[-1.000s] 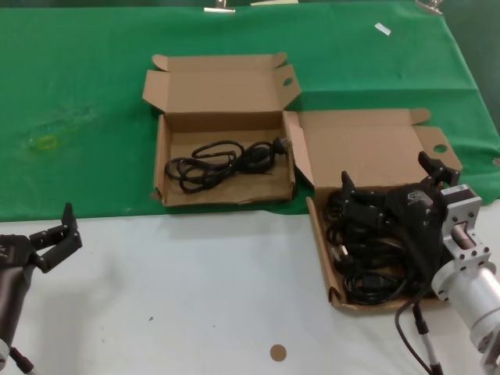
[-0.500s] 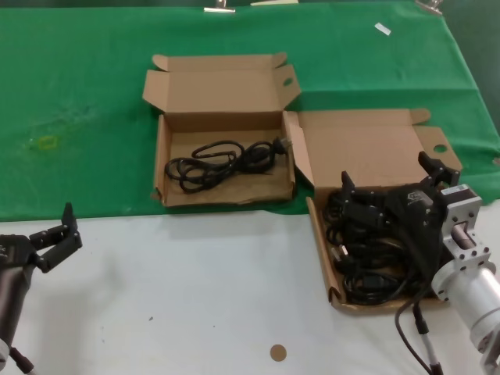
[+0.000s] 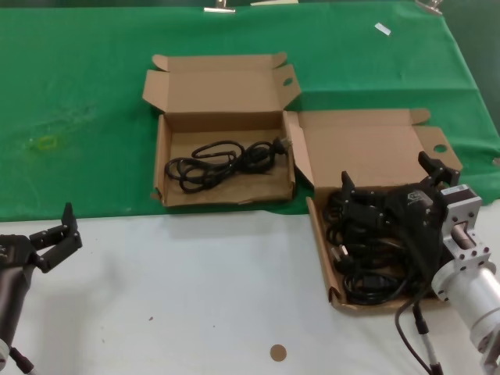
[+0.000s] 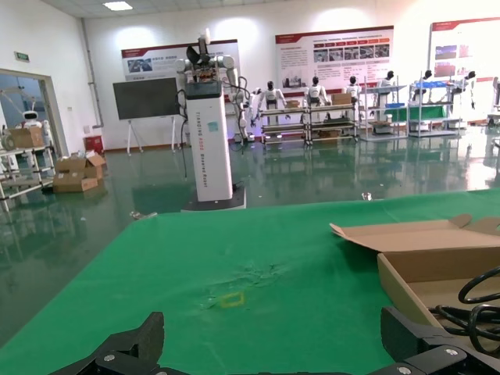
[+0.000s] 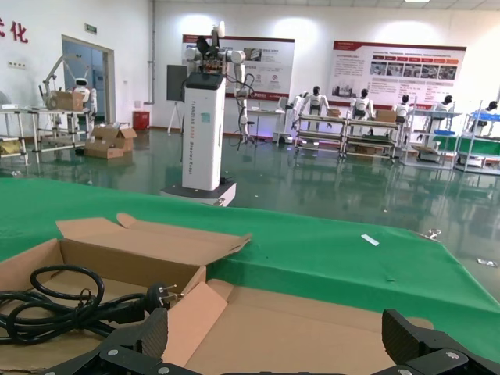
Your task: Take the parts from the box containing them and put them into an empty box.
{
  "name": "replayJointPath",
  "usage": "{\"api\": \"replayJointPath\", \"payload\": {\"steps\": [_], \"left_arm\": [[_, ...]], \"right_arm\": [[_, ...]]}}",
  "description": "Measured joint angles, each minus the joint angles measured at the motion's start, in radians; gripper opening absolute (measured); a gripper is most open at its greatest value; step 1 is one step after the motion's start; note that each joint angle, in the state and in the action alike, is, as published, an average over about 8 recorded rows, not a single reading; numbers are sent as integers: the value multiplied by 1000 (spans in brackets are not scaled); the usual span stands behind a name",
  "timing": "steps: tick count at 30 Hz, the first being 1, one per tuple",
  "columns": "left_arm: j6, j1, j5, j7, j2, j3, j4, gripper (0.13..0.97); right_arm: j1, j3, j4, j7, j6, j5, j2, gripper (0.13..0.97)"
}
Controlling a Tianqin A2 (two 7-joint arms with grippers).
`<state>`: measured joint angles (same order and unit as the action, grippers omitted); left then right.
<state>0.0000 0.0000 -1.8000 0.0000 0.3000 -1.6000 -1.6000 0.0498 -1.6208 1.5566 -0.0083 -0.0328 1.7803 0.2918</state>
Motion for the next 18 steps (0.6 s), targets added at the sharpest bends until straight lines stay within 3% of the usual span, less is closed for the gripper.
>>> {"api": "replayJointPath", "payload": {"steps": [18], "left_arm": [[0, 0, 0, 0, 0, 0, 0, 965]], "right_arm": [[0, 0, 0, 0, 0, 0, 0, 966]]}}
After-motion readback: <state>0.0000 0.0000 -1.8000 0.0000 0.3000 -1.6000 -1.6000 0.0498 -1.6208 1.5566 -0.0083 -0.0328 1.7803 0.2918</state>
